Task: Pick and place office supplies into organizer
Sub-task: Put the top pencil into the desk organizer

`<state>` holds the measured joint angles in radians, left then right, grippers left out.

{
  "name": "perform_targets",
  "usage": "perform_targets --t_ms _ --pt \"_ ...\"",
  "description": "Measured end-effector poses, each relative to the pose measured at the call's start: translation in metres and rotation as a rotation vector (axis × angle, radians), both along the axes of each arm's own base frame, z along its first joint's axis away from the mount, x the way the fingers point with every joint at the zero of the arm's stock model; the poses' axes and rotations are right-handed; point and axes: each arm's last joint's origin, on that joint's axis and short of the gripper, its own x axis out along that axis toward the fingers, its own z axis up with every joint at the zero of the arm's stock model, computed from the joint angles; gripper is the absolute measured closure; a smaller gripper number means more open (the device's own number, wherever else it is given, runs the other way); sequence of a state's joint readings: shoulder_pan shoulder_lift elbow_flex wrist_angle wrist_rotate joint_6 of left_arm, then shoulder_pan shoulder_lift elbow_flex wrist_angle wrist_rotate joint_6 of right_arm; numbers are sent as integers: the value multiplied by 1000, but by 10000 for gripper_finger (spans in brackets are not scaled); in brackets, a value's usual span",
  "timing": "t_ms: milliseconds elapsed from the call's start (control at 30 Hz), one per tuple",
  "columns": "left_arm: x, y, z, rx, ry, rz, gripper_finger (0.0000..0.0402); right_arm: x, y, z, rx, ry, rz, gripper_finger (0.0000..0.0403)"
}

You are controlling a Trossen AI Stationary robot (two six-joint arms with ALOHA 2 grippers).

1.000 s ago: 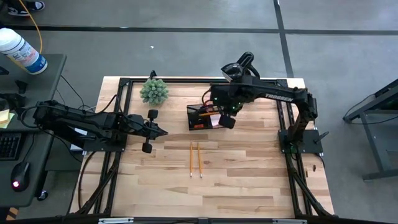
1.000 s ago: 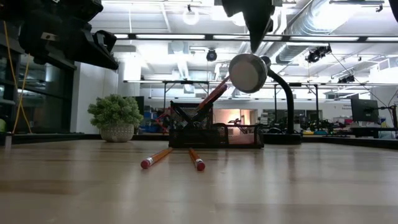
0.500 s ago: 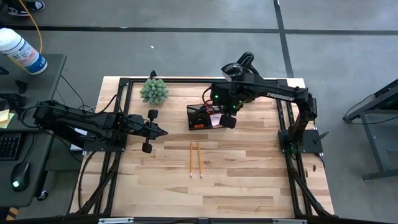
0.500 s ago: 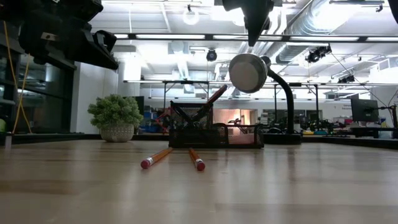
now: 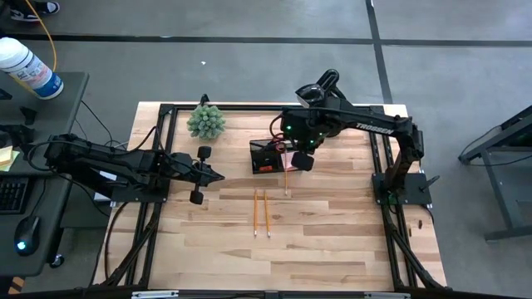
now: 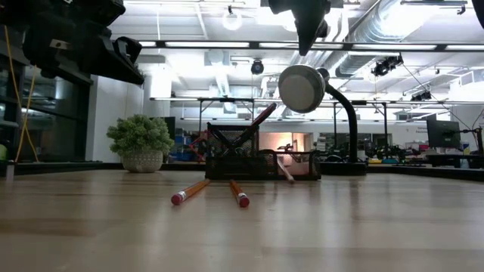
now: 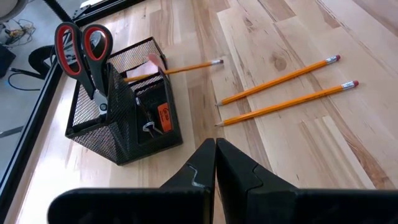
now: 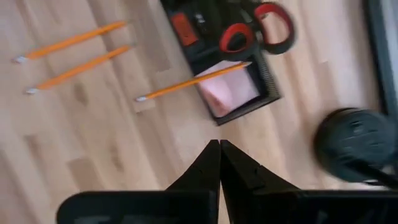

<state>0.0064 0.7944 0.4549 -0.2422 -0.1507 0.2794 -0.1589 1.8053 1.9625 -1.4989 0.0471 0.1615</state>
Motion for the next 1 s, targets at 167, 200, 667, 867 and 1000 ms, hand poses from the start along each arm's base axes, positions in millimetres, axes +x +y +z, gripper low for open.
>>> perform_targets --t_ms 167,200,667,867,1000 --pt "0 0 0 1 0 -1 399 3 6 -8 104 -7 -98 388" --pt "0 0 0 1 0 0 399 4 8 -11 111 -2 -124 381" --pt "0 0 0 7 2 -4 399 31 50 -96 215 -148 -808 256" --pt "0 0 0 25 10 -16 399 30 55 -134 279 -178 -991 230" --pt "-1 0 -1 25 20 -16 399 25 58 -151 280 -166 -1050 232"
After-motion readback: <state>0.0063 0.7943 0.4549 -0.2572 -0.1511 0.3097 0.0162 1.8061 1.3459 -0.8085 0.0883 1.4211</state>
